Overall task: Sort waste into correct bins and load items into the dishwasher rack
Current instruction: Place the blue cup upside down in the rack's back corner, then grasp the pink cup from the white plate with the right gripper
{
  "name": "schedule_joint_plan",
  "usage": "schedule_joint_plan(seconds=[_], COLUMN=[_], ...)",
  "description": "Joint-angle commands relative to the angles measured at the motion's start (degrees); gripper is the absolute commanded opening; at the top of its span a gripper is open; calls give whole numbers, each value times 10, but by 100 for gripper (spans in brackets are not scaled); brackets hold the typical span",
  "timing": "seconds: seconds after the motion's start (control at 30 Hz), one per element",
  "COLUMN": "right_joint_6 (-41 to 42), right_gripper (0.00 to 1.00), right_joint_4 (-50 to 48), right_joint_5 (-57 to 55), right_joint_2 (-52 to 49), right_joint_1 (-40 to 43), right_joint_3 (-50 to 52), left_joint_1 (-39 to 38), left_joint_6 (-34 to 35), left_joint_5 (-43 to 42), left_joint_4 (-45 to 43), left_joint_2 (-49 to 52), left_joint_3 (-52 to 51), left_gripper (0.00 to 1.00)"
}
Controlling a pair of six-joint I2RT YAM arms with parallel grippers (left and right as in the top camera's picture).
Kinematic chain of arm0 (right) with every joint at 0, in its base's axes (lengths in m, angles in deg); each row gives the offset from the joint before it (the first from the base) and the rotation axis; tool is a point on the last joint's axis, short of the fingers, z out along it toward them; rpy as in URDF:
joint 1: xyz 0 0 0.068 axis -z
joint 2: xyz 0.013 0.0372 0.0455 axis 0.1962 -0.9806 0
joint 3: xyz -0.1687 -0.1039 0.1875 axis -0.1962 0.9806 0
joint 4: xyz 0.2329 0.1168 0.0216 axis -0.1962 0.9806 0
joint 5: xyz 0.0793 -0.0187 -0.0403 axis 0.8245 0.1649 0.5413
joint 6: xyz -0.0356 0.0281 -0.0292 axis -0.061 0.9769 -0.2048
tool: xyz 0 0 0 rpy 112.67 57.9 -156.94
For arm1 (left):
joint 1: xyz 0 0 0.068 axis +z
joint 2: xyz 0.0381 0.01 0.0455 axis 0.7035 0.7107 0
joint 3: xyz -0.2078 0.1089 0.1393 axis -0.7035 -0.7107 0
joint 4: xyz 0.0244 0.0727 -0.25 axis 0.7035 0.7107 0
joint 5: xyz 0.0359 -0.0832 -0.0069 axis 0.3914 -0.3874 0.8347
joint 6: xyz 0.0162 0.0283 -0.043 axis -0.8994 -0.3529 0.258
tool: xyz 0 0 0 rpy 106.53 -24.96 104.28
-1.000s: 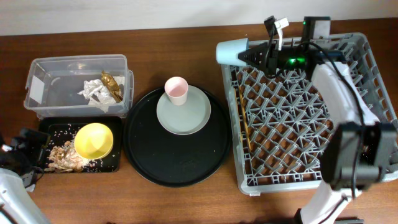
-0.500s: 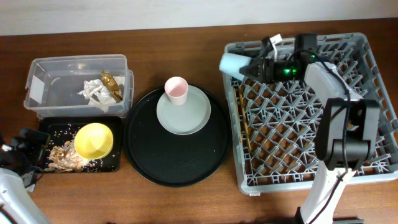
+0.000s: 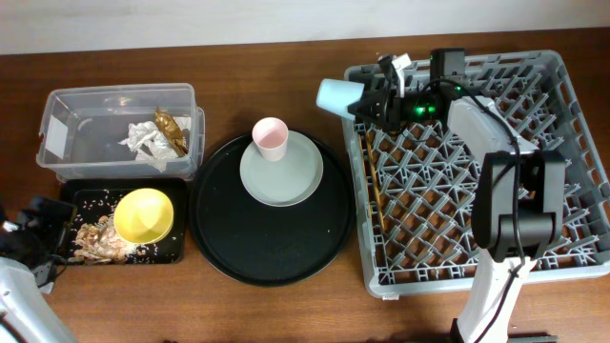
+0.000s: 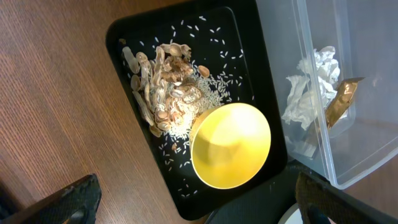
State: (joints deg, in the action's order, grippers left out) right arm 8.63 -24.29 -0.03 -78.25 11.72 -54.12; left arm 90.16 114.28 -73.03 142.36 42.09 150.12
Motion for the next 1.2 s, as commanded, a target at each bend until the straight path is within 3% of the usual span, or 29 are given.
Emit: schedule_joint_plan(seconds=[0.0, 0.13, 0.2, 0.37, 0.47, 0.6, 0.7, 0.77, 0.87, 0.93, 1.03, 1.17], right_joint_6=[0, -14, -61, -70, -69, -69, -68, -12, 9, 18, 18, 4], right_gripper=[4, 4, 4, 4, 15, 23, 30, 31, 30, 30, 31, 30], right_joint_4=[11, 93, 135, 157, 195, 214, 240, 242, 266, 285, 280, 184], right_joint_5=[-75, -155, -166, -167, -200, -207, -291, -382, -397, -456, -595, -723], right_joint_2=[-6, -6, -6, -6, -1, 51, 121, 174, 228, 264, 267, 232], right_joint_1=[7, 35, 38, 39, 52, 68, 68, 67, 52, -17, -197, -386], right_joint_3=[0, 0, 0, 0, -5, -7, -13, -13, -13, -13, -13, -13], left_joint_1=[1, 1, 1, 1, 1, 1, 1, 1, 1, 1, 1, 1], left_joint_6=[7, 7, 7, 7, 7, 7, 7, 7, 7, 7, 7, 7], left_joint_5=[-2, -2, -2, -2, -2, -2, -2, -2, -2, -2, -2, -2], left_joint_4=[1, 0, 1, 1, 1, 1, 1, 0, 1, 1, 1, 1], left_joint_2=[-2, -2, -2, -2, -2, -2, -2, -2, -2, -2, -2, -2], left_joint_3=[5, 5, 5, 5, 5, 5, 5, 5, 5, 5, 5, 5], left_gripper=[99, 99, 99, 99, 99, 99, 99, 99, 99, 99, 99, 99])
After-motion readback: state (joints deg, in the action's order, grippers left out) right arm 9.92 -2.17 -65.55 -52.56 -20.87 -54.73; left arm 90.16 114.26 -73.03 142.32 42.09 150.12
